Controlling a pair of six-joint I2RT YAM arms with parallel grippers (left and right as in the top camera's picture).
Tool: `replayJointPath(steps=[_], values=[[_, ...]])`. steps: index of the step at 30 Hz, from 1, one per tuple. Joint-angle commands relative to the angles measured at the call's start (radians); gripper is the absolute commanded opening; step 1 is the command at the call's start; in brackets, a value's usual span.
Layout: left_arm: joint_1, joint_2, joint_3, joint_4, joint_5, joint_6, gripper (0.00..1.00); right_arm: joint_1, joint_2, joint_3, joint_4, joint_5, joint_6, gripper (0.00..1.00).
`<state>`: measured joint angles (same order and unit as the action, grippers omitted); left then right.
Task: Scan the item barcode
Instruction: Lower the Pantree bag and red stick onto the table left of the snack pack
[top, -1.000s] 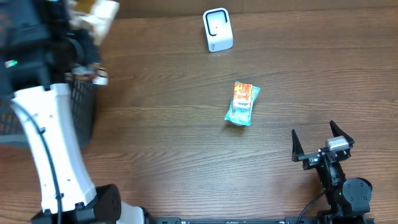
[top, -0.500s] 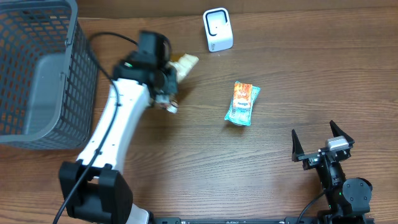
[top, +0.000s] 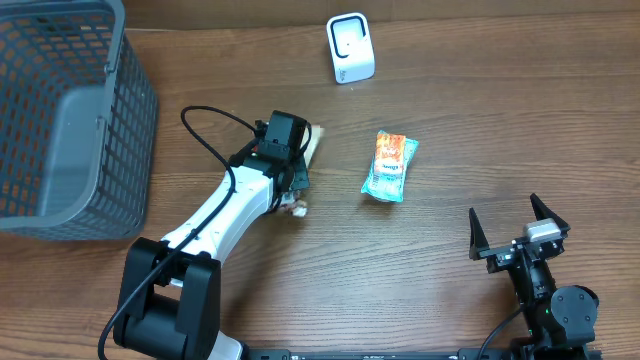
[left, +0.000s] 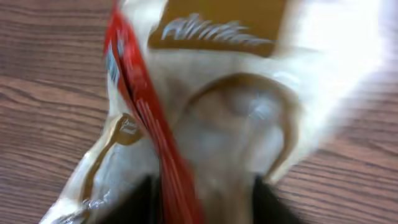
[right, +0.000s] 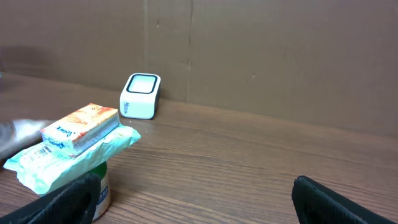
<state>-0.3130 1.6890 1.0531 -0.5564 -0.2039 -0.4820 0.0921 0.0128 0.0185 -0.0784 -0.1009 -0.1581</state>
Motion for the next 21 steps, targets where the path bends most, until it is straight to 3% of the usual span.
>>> replayJointPath(steps=[1,10,21], values=[[-0.002,-0.005,-0.002,0.008,0.015,-0.013,0.67,-0.002,-0.009,-0.011,0.004,-0.002,-0.004,1.0],[0.0,-0.027,0.11,-0.059,0.094,0.015,0.81,-0.002,-0.009,-0.011,0.004,-0.002,-0.004,1.0],[0.135,-0.042,0.217,-0.222,0.114,0.003,0.79,-0.002,-0.009,-0.011,0.004,-0.002,-0.004,1.0]])
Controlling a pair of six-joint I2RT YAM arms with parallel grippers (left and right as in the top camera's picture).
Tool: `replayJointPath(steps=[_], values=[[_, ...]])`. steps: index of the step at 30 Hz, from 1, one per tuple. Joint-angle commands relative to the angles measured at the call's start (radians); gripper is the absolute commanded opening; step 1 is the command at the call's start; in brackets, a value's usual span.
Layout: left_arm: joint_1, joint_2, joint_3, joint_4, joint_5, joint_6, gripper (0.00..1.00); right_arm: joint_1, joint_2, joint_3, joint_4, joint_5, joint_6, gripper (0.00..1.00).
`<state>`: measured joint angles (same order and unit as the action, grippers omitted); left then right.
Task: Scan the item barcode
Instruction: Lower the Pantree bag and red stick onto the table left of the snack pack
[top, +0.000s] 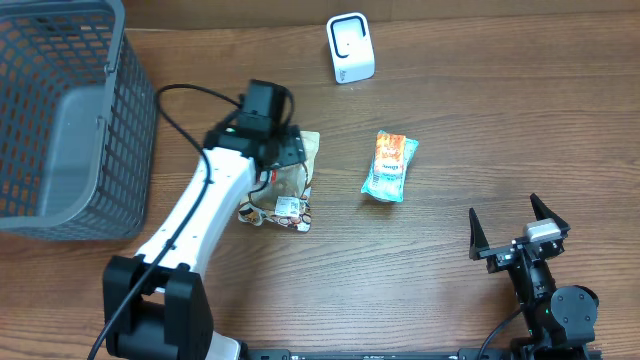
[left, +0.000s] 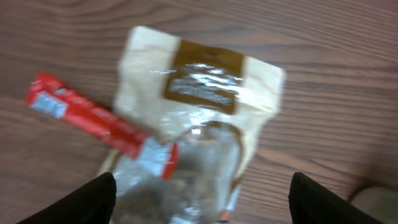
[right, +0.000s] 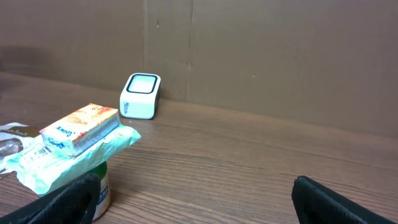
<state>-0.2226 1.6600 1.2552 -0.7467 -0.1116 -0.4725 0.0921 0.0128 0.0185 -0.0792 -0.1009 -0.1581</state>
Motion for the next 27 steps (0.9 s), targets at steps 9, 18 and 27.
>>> replayJointPath(steps=[9,18,27], values=[[0.093,-0.013,-0.013,-0.203,-0.079,0.042,0.63,-0.002,-0.009,-0.011,0.005,-0.002,-0.004,1.0],[0.093,-0.008,-0.06,-0.039,-0.057,-0.203,0.31,-0.002,-0.009,-0.011,0.005,-0.002,-0.004,1.0],[0.095,0.058,-0.064,0.03,0.024,-0.298,0.27,-0.002,-0.009,-0.011,0.005,-0.002,-0.004,1.0]])
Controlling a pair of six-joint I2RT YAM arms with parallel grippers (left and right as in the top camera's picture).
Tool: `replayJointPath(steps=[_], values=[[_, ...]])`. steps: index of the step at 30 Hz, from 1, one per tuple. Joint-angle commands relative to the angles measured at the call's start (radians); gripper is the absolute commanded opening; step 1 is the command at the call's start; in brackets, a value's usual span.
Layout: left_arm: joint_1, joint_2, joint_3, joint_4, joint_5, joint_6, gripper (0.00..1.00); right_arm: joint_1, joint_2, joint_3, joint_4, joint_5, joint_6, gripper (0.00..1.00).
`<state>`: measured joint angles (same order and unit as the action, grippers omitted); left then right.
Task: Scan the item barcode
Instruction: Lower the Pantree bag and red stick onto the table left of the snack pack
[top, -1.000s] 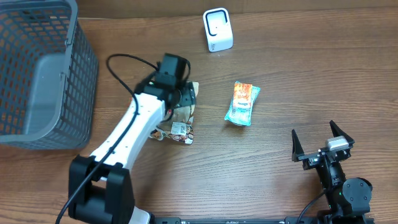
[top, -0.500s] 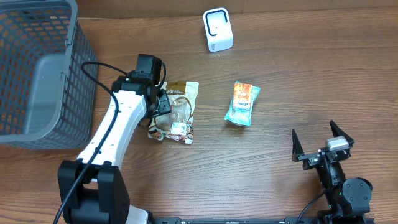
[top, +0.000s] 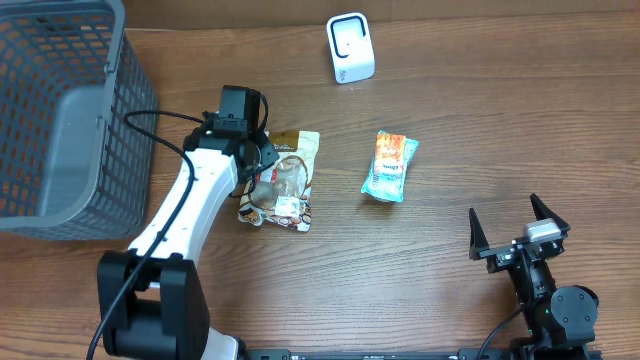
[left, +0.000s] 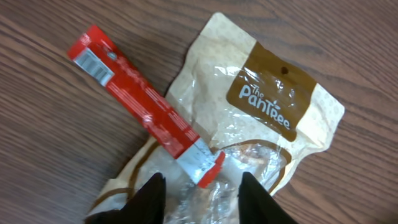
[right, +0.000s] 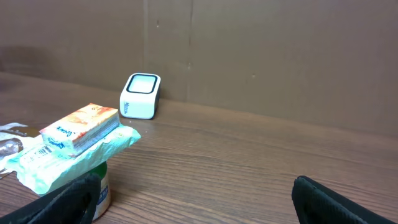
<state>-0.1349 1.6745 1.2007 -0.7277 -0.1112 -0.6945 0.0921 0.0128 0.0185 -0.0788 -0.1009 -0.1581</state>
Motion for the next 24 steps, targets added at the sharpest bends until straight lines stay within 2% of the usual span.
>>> replayJointPath(steps=[1,5,17,20,24], values=[[0.01,0.057,-0.009,0.016,0.023,-0.092,0.24,-0.002,-0.009,-0.011,0.005,-0.002,-0.004,1.0],[0.023,0.103,-0.009,0.031,0.024,-0.143,0.25,-0.002,-0.009,-0.011,0.004,-0.002,-0.004,1.0],[0.058,0.202,-0.009,0.076,0.028,-0.148,0.32,-0.002,-0.009,-0.011,0.005,-0.002,-0.004,1.0],[0.058,0.22,-0.009,0.09,0.039,-0.148,0.36,-0.002,-0.009,-0.011,0.004,-0.002,-0.004,1.0],[0.058,0.23,-0.009,0.095,0.053,-0.148,0.33,-0.002,-0.009,-0.011,0.004,-0.002,-0.004,1.0]])
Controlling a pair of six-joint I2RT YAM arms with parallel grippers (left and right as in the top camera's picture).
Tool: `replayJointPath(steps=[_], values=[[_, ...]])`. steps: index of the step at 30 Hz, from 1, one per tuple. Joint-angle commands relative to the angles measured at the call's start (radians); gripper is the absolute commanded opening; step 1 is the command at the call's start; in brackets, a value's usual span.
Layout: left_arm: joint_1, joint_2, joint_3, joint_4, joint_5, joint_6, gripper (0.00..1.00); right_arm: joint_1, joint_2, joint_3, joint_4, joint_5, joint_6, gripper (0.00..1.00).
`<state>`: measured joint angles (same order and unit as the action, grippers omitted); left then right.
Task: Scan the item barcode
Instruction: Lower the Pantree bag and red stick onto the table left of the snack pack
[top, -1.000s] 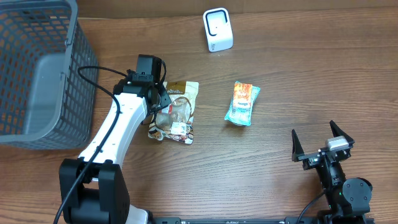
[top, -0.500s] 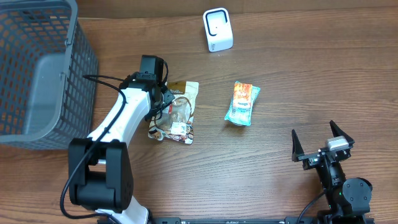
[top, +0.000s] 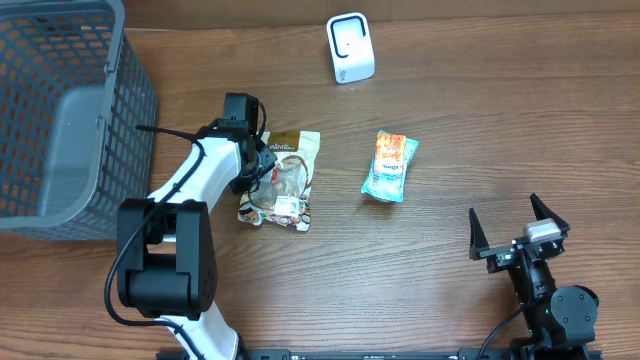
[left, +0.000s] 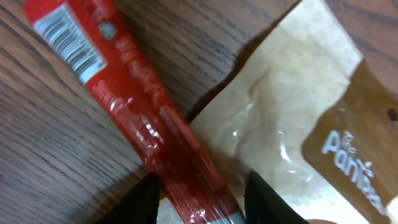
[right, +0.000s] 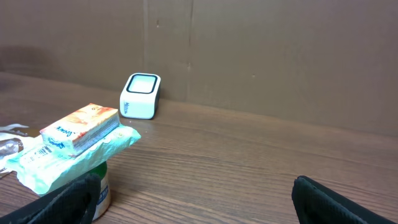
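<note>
A red stick packet (left: 124, 106) with a barcode at its upper end lies slanted across the edge of a beige Pantree pouch (left: 298, 112). My left gripper (left: 202, 202) is low over it. Its fingers stand on either side of the stick's lower end, open by about the stick's width. From overhead, the left gripper (top: 255, 168) sits at the pouch's (top: 285, 185) left edge. The white scanner (top: 350, 48) stands at the back of the table, also visible in the right wrist view as the scanner (right: 141, 95). My right gripper (top: 520, 232) rests open at the front right.
A grey mesh basket (top: 60, 120) fills the back left corner. A teal and orange snack packet (top: 388, 167) lies between the pouch and the right arm. In the right wrist view that packet (right: 74, 140) sits ahead of the open right gripper (right: 199, 205).
My left gripper has come down close over the red stick, and its fingers now straddle the stick's lower end. Pouch, stick, teal packet and right arm are where they were.
At first my left gripper had the pouch and red stick bunched between its fingers. Then the pouch lay flat on the table with the gripper wide open above it. Then the fingers stood narrower, over the stick. Now they sit low around the stick.
</note>
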<state>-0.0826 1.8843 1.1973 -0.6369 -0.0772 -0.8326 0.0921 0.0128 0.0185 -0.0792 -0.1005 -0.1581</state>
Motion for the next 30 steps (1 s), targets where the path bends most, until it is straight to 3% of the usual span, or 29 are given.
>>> replayJointPath(steps=[1,5,7,8,19,30], values=[[0.005,0.02,-0.006,0.003,0.019,-0.01,0.3,-0.002,-0.009,-0.011,0.005,-0.003,-0.004,1.0],[0.005,0.02,-0.006,-0.003,0.028,-0.009,0.23,-0.002,-0.009,-0.011,0.005,-0.002,-0.004,1.0],[0.005,0.02,-0.006,-0.01,0.027,-0.009,0.07,-0.002,-0.009,-0.011,0.005,-0.002,-0.004,1.0],[0.005,0.02,-0.006,-0.013,0.027,-0.009,0.04,-0.002,-0.009,-0.011,0.005,-0.003,-0.004,1.0],[0.015,-0.012,0.015,-0.052,0.042,0.033,0.04,-0.002,-0.009,-0.011,0.005,-0.003,-0.004,1.0],[0.016,-0.192,0.018,-0.113,0.015,0.189,0.04,-0.002,-0.009,-0.011,0.005,-0.003,-0.004,1.0]])
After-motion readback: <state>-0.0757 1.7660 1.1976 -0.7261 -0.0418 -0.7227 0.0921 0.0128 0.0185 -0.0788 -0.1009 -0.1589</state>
